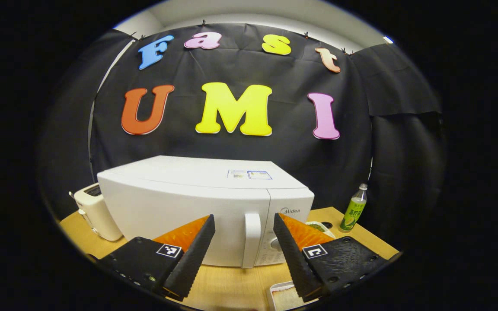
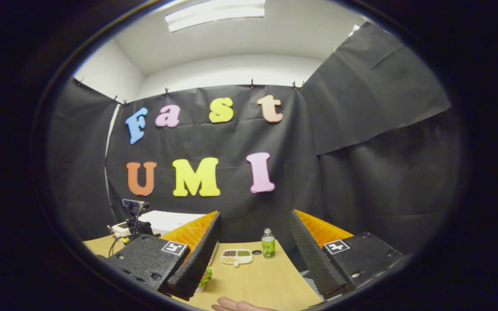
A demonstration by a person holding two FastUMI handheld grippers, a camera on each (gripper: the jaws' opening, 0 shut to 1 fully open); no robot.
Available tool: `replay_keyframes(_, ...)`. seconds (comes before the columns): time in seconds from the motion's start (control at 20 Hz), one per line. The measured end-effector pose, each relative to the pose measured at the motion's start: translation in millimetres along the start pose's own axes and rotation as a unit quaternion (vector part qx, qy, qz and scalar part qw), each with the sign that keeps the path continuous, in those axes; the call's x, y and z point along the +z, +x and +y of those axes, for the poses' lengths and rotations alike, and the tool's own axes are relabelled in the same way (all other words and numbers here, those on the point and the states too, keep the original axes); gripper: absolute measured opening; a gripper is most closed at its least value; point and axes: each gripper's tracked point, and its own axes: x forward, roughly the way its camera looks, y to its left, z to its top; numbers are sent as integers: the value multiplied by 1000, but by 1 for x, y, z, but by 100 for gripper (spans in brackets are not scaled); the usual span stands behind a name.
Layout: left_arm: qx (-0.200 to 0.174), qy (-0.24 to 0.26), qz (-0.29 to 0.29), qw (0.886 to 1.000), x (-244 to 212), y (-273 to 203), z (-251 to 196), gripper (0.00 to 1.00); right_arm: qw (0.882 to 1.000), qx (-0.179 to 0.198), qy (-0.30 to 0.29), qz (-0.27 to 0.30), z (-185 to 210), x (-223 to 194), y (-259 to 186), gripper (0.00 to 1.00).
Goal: Open the microwave oven with the left hand, put the food in, and close the microwave oven.
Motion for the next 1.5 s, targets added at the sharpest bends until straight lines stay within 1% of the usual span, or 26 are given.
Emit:
replay_keyframes(0.05, -4, -2, 9, 1000, -10, 7, -5, 84, 1000, -1, 1, 3, -2, -4, 1, 100)
replay_keyframes(0.1, -4, -3, 15, 1000, -20, 15, -7, 81, 1000, -1, 3, 8, -4, -7, 3, 100)
replay_keyframes(0.15, 0, 2, 19, 1000, -26, 19, -7, 68, 1000, 0, 6, 13, -6, -11, 3, 100)
replay_keyframes(0.2, 2, 7, 16, 1000, -30, 25, -8, 76, 1000, -2, 8, 15, -9, -13, 4, 100)
replay_keyframes(0.25, 1, 11, 16, 1000, -35, 31, -10, 75, 1000, -5, 10, 16, -14, -14, 5, 100)
replay_keyframes(0.3, 18, 14, 20, 1000, -40, 35, -4, 58, 1000, -8, 9, 17, -18, -16, 6, 90)
replay_keyframes(0.35, 32, 12, 24, 999, -44, 35, 1, 47, 1000, -12, 7, 17, -22, -18, 5, 90)
replay_keyframes(0.4, 34, 6, 16, 999, -43, 37, 0, 36, 1000, -15, 2, 16, -26, -17, 5, 90)
replay_keyframes(0.45, 37, 7, 15, 999, -42, 38, 2, 31, 1000, -19, -2, 12, -30, -17, 4, 90)
replay_keyframes(0.5, 37, 10, 18, 999, -43, 35, 3, 31, 1000, -24, -5, 10, -34, -16, 4, 100)
replay_keyframes(0.55, 38, 14, 17, 999, -43, 36, 2, 31, 1000, -29, -6, 11, -38, -18, 4, 90)
replay_keyframes(0.6, 35, 25, 15, 999, -42, 36, 3, 27, 999, -31, -5, 12, -39, -19, 4, 90)
replay_keyframes(0.65, 27, 33, 11, 999, -42, 35, 3, 25, 999, -31, -4, 14, -39, -21, 3, 90)
replay_keyframes(0.7, 16, 27, 13, 999, -45, 33, 2, 22, 999, -29, -4, 16, -39, -23, 2, 90)
replay_keyframes(0.75, 1, 17, 7, 1000, -42, 32, 2, 17, 1000, -25, -3, 17, -38, -24, 0, 100)
replay_keyframes(0.8, -11, 12, 15, 1000, -46, 32, 0, 8, 1000, -22, -1, 18, -39, -26, 0, 90)
replay_keyframes(0.85, -18, 15, 12, 1000, -44, 31, 0, 0, 999, -25, 0, 21, -44, -29, -1, 90)
replay_keyframes(0.9, -18, 19, 12, 1000, -44, 30, 0, 9, 999, -32, -1, 24, -49, -31, -1, 90)
replay_keyframes(1.0, -17, 10, 12, 1000, -44, 20, 1, 9, 999, -42, -7, 27, -55, -33, -3, 90)
replay_keyframes(1.05, -20, 7, -3, 1000, -41, 15, 1, 9, 999, -44, -9, 26, -55, -32, -5, 90)
replay_keyframes(1.1, -29, 16, -1, 999, -46, 5, 2, 8, 999, -46, -10, 24, -56, -29, -7, 90)
replay_keyframes(1.15, -38, 16, -14, 999, -44, -7, 5, 9, 999, -48, -9, 23, -56, -29, -9, 90)
replay_keyframes(1.25, -55, 7, -11, 998, -49, -27, 7, 8, 998, -50, -8, 24, -53, -29, -13, 90)
replay_keyframes(1.3, -65, 10, -13, 998, -50, -38, 9, 8, 999, -49, -5, 24, -49, -27, -16, 100)
replay_keyframes(1.35, -71, 14, -15, 997, -51, -46, 12, 8, 999, -46, -2, 23, -44, -26, -19, 90)
replay_keyframes(1.5, -82, 15, -21, 996, -53, -71, 22, 8, 999, -26, 9, 26, -24, -27, -35, 91)
